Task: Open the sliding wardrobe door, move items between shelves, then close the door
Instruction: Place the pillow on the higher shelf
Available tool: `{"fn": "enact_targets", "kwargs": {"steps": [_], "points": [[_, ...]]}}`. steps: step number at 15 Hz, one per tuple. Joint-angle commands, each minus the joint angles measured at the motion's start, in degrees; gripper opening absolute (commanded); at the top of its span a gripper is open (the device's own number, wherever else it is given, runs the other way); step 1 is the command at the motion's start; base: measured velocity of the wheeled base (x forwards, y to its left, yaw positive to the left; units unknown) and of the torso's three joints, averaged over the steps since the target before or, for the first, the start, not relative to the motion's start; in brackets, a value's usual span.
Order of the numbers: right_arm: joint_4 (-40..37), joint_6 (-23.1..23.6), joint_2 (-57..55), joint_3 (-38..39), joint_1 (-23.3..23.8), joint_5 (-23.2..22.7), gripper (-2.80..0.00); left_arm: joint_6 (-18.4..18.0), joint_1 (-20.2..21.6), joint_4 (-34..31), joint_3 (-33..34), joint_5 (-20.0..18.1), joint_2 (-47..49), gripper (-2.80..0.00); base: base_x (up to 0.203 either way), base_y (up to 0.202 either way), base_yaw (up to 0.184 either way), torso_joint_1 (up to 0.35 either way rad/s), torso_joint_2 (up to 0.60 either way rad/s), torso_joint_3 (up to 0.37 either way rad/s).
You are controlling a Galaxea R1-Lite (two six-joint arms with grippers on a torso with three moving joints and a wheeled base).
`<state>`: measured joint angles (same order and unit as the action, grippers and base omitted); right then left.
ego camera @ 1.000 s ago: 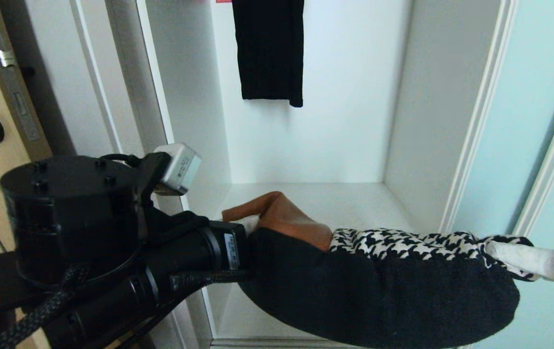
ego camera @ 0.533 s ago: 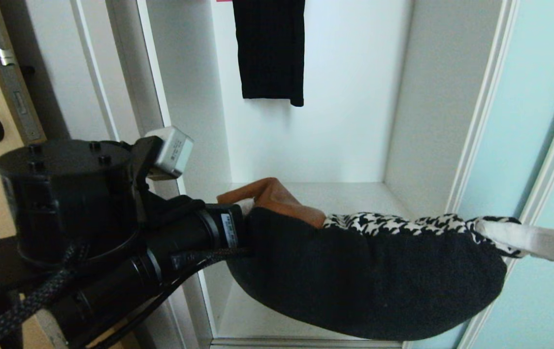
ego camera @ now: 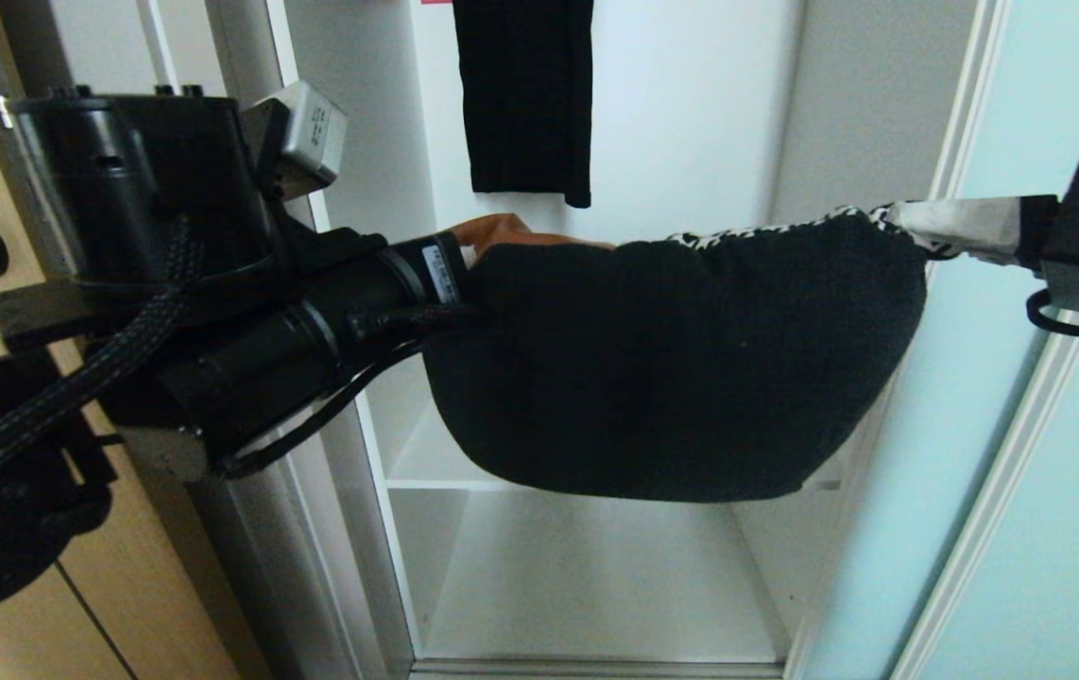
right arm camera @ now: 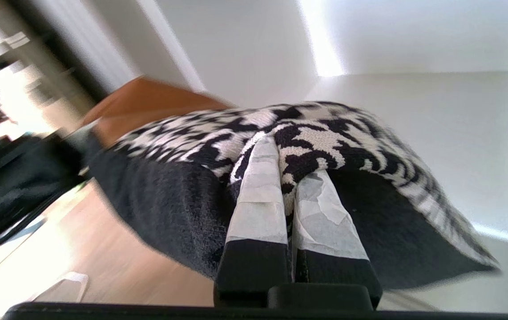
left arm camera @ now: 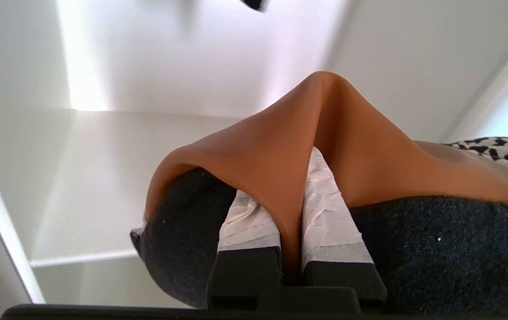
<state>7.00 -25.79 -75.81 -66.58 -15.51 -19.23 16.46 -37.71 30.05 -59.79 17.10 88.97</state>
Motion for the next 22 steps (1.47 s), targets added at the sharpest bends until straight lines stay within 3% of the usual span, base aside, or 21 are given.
{"fn": "enact_targets", "kwargs": {"steps": [1, 7, 11, 13, 19, 22], "points": [[0.1, 0.5, -8.9, -4.8, 1.9, -0.1, -2.80, 0.1, 2.8, 0.2, -3.3, 0.2, 5.6, -2.80, 0.000, 0.000, 0.000, 0.000, 0.00, 0.000], [3.1, 4.7, -32.8, -24.7, 4.3, 0.8, -2.80, -0.6, 13.0, 0.2, -25.0, 0.5, 26.2, -2.80, 0.000, 0.000, 0.000, 0.000, 0.00, 0.000], [4.2, 9.2, -49.2, -40.6, 4.8, 7.5, -2.80, -2.1, 17.4, 0.6, -40.4, 1.9, 40.5, -2.80, 0.000, 0.000, 0.000, 0.000, 0.00, 0.000], [6.8, 10.3, -54.4, -43.7, 5.2, 10.5, -2.80, -2.5, 18.6, 0.5, -46.1, 2.2, 46.0, -2.80, 0.000, 0.000, 0.000, 0.000, 0.00, 0.000], [7.2, 10.6, -62.9, -42.4, 5.7, 11.5, -2.80, -3.1, 19.3, -0.5, -48.2, 2.4, 56.1, -2.80, 0.000, 0.000, 0.000, 0.000, 0.00, 0.000], [7.3, 10.9, -61.0, -36.8, 6.6, 11.3, -2.80, -3.2, 19.2, -1.6, -43.7, 2.2, 55.0, -2.80, 0.000, 0.000, 0.000, 0.000, 0.00, 0.000]]}}
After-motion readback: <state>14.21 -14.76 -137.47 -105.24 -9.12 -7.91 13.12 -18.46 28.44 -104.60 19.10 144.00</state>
